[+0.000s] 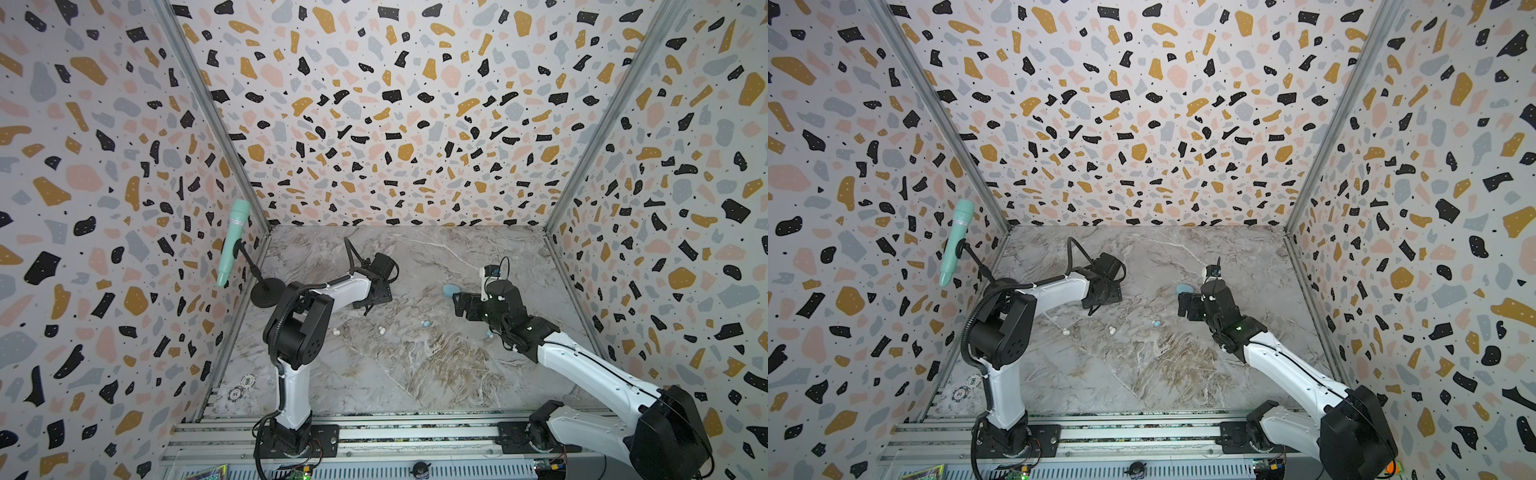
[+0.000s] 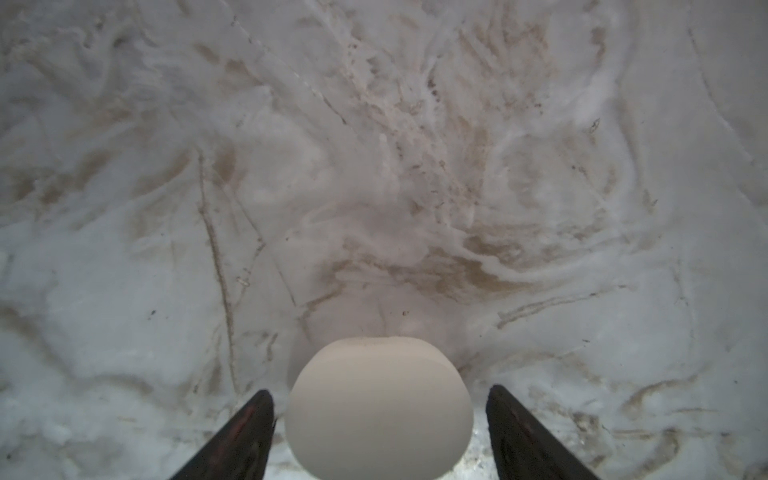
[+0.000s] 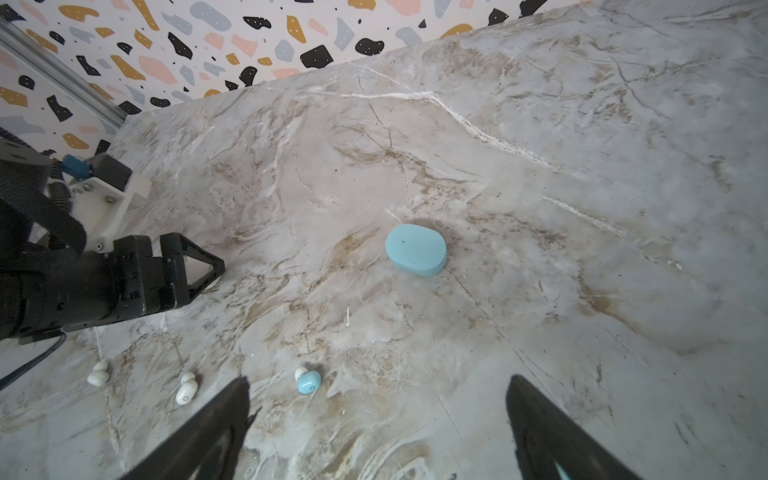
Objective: Insert wireless bluetooth earbuds into charging case
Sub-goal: Move the charging case to the center of the table.
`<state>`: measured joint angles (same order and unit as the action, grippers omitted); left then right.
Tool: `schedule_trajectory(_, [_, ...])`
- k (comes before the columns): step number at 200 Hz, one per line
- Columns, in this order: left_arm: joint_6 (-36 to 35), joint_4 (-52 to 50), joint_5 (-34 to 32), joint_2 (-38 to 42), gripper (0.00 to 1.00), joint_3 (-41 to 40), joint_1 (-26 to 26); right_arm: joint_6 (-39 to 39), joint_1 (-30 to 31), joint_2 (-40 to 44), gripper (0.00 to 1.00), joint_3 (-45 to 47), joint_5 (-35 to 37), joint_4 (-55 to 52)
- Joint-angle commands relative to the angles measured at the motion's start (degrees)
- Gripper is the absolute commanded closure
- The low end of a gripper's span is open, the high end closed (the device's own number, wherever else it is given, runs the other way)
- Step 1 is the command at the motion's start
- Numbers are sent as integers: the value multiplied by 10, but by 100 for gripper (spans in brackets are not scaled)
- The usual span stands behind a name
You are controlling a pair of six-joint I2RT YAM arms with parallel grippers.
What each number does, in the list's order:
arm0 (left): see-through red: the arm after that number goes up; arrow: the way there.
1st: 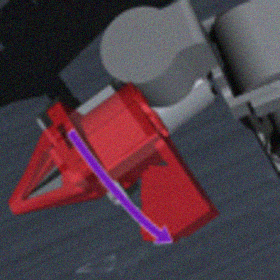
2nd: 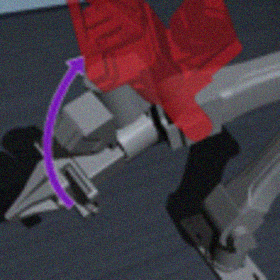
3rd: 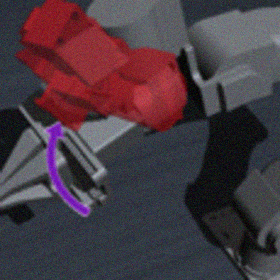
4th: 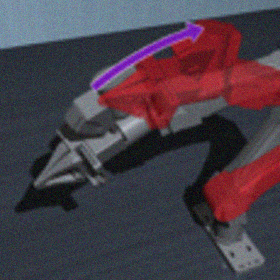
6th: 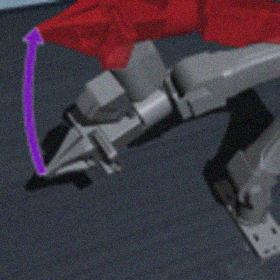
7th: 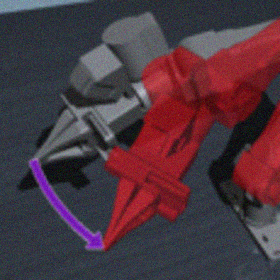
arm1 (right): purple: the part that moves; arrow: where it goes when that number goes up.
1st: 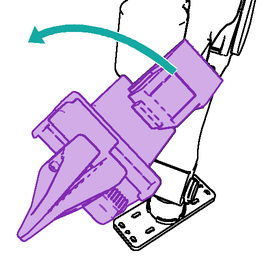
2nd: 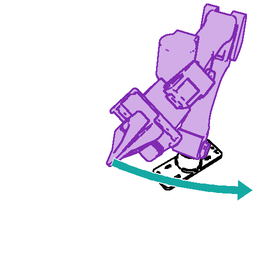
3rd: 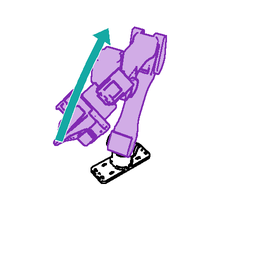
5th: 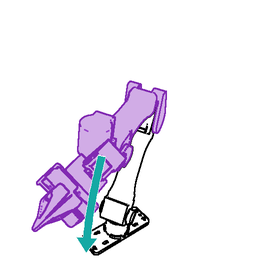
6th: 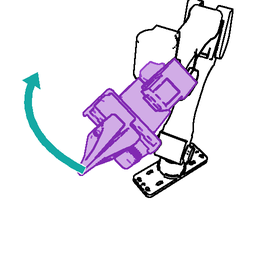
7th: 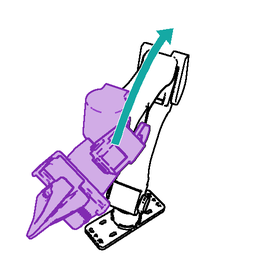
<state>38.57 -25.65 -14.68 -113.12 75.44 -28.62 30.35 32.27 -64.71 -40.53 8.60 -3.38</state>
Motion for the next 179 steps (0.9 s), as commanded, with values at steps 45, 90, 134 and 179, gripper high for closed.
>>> schedule_trajectory(45, [-1, -4, -18, -6, 20, 14, -2, 2, 3, 14, 4, 2, 2, 4])
schedule_trajectory(90, [-3, -6, -14, -10, 23, 20, -2, 3, 3, 14, 4, 1, 0, 4])
schedule_trajectory(134, [-3, -5, -14, -10, 26, 21, -2, 3, 3, 14, 4, 2, -2, 5])
schedule_trajectory(179, [-7, -7, -14, -12, 29, 22, -2, 3, 3, 14, 4, 1, -4, 4])
